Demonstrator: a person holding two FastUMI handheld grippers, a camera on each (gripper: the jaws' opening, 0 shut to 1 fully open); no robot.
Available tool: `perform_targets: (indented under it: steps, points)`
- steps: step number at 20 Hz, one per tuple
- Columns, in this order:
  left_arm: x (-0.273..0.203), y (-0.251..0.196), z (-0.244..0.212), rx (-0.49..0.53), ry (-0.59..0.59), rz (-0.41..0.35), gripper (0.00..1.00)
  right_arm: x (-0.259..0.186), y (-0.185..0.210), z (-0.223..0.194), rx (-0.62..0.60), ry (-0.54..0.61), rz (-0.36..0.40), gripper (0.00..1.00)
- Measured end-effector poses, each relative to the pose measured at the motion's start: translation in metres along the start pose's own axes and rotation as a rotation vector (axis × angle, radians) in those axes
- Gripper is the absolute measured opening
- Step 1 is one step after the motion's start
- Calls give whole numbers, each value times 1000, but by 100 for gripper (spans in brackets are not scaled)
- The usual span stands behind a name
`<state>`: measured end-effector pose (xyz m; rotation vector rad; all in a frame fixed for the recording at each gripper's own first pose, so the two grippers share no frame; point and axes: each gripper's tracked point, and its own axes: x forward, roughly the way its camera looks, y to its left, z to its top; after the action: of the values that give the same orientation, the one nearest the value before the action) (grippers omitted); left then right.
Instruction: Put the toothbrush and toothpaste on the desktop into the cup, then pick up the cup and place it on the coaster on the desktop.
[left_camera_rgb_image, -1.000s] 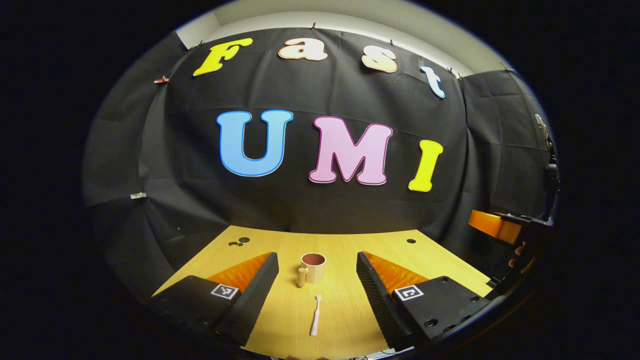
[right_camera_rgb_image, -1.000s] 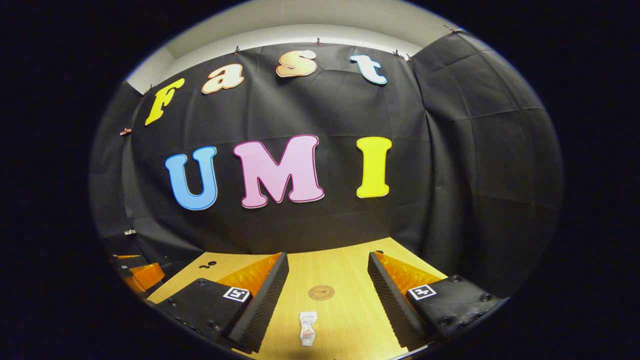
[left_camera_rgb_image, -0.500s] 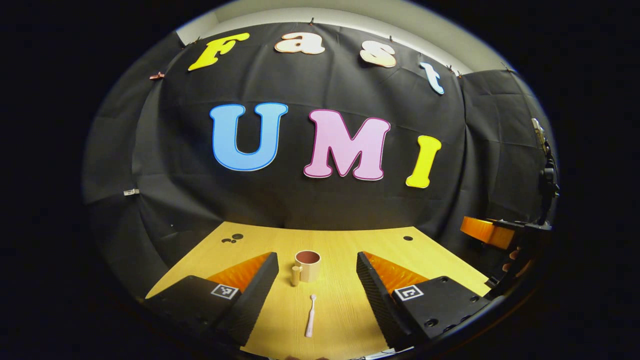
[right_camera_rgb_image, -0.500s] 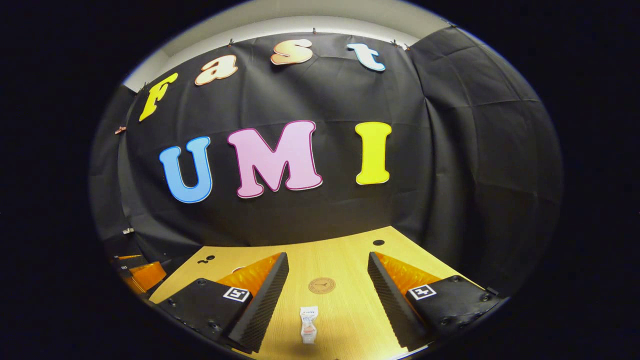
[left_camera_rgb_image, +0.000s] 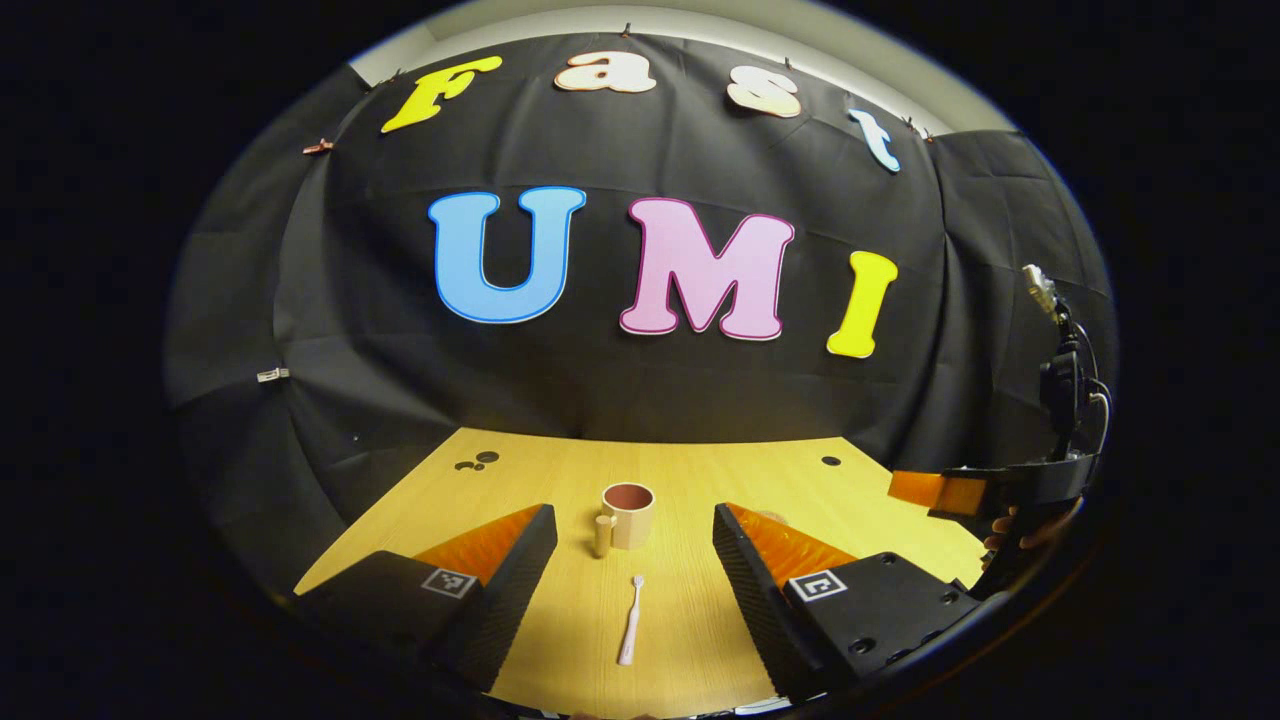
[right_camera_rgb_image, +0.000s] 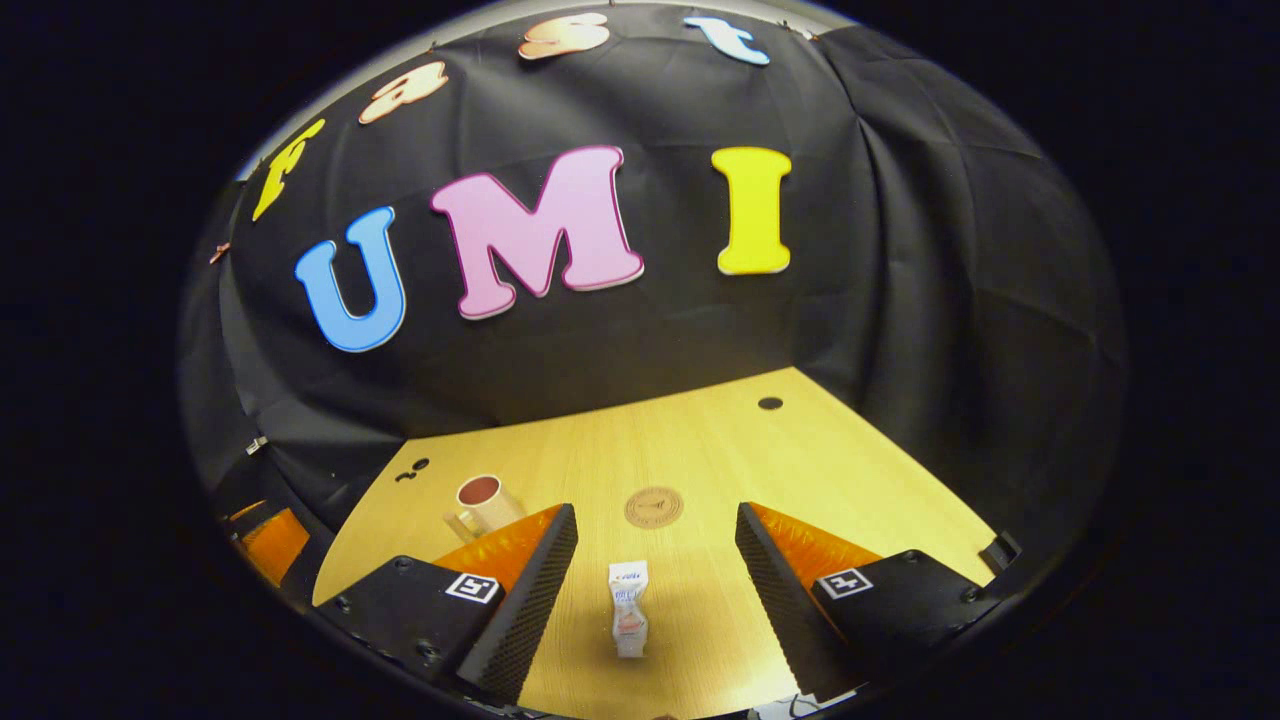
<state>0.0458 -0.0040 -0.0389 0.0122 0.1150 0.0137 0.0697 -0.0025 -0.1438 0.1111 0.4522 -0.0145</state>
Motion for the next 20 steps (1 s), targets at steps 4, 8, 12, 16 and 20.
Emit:
perform_targets:
  steps: [4, 8, 12, 16, 20]
  points:
    - [-1, 4, -14, -6, 33, 34, 97, 24, 7, -38, -23, 149, 33, 98]
    - [-3, 11, -32, -1, 74, 78, 97, 51, 17, -74, -80, 264, 49, 98]
    - [-5, 15, -52, -7, 122, 118, 97, 77, 26, -114, -165, 365, 51, 98]
    - [-5, 16, -63, -24, 157, 152, 98, 100, 29, -154, -202, 465, 47, 99]
    - [-8, 24, -73, -51, 186, 189, 98, 119, 15, -179, -265, 542, 29, 98]
